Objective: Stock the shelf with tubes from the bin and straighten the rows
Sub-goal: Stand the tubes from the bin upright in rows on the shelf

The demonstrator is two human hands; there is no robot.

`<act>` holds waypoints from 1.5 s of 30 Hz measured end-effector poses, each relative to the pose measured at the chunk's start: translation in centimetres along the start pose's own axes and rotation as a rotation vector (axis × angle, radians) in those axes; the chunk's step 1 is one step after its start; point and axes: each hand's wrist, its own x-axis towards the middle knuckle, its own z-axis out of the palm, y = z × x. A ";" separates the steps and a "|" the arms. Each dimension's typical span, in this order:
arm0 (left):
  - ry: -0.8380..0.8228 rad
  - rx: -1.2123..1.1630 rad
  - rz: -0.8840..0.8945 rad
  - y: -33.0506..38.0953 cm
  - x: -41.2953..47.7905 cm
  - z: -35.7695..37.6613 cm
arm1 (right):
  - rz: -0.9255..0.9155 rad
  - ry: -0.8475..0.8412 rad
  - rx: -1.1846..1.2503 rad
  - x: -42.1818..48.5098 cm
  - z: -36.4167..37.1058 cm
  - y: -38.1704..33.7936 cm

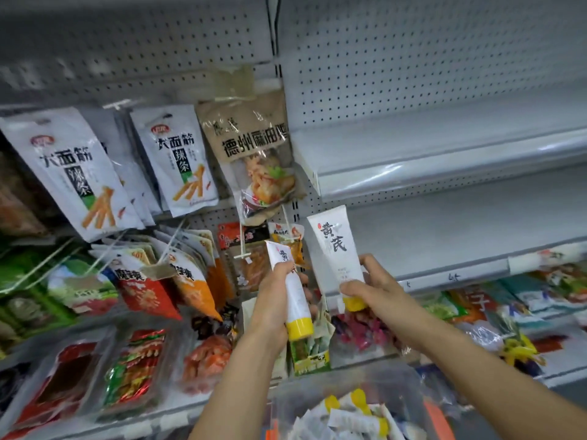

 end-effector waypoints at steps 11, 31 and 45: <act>0.026 -0.073 0.386 9.6 0.9 5.4 | -0.339 -0.015 -0.024 4.1 -3.6 -12.3; 0.117 -0.092 0.462 15.2 7.4 8.1 | -0.286 0.019 -0.363 23.4 -7.1 -17.3; 0.129 -0.090 0.468 16.5 7.2 8.3 | -0.267 0.151 -0.467 23.3 -7.3 -17.9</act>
